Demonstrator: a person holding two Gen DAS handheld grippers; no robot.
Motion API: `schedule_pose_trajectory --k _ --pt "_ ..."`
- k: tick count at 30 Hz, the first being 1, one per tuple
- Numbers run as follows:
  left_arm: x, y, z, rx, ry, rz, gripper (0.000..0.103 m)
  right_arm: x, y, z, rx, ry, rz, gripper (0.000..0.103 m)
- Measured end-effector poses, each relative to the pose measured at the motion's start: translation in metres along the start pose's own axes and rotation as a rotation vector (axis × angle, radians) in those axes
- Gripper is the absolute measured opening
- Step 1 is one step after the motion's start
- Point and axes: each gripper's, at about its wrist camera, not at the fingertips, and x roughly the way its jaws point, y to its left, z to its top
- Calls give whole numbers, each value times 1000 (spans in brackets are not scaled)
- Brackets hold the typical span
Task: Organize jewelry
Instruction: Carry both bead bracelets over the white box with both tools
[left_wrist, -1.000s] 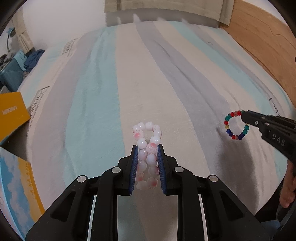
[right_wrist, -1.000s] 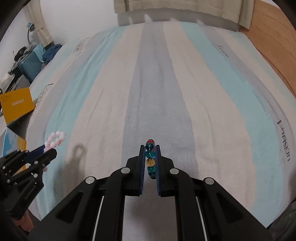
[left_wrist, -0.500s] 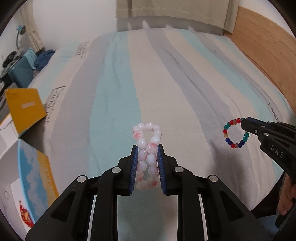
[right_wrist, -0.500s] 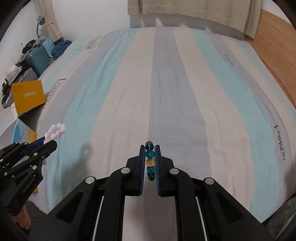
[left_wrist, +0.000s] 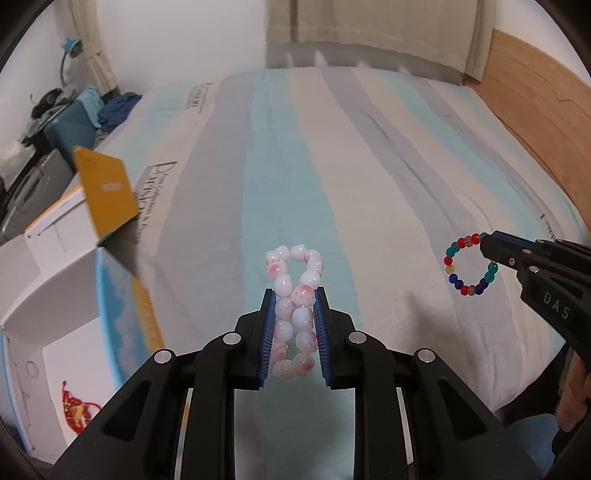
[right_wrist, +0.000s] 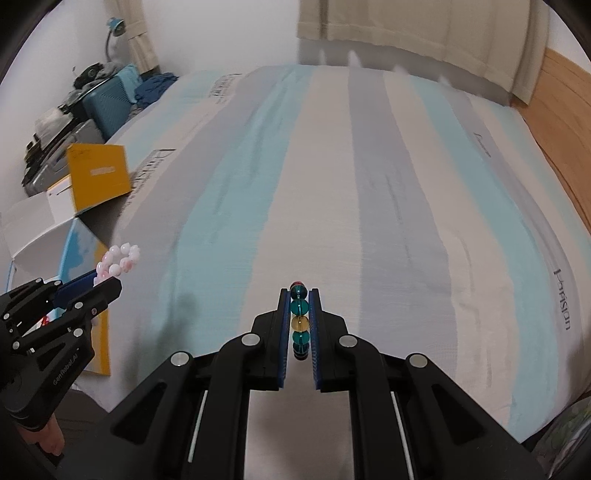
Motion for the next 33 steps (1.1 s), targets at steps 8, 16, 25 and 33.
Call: schedule_pose_trajectory --k 8,16,25,33 --pt "-23 36 -9 -26 -6 36 20 -19 46 2 -45 -18 24 9" --pt "-47 79 -25 -74 -20 56 20 -33 101 4 -98 -32 57 9" --pt "-72 150 -53 -150 -16 121 20 -42 182 7 -175 -42 108 9" --pt "-85 215 -83 -228 8 179 20 -48 258 -2 -259 -55 171 9"
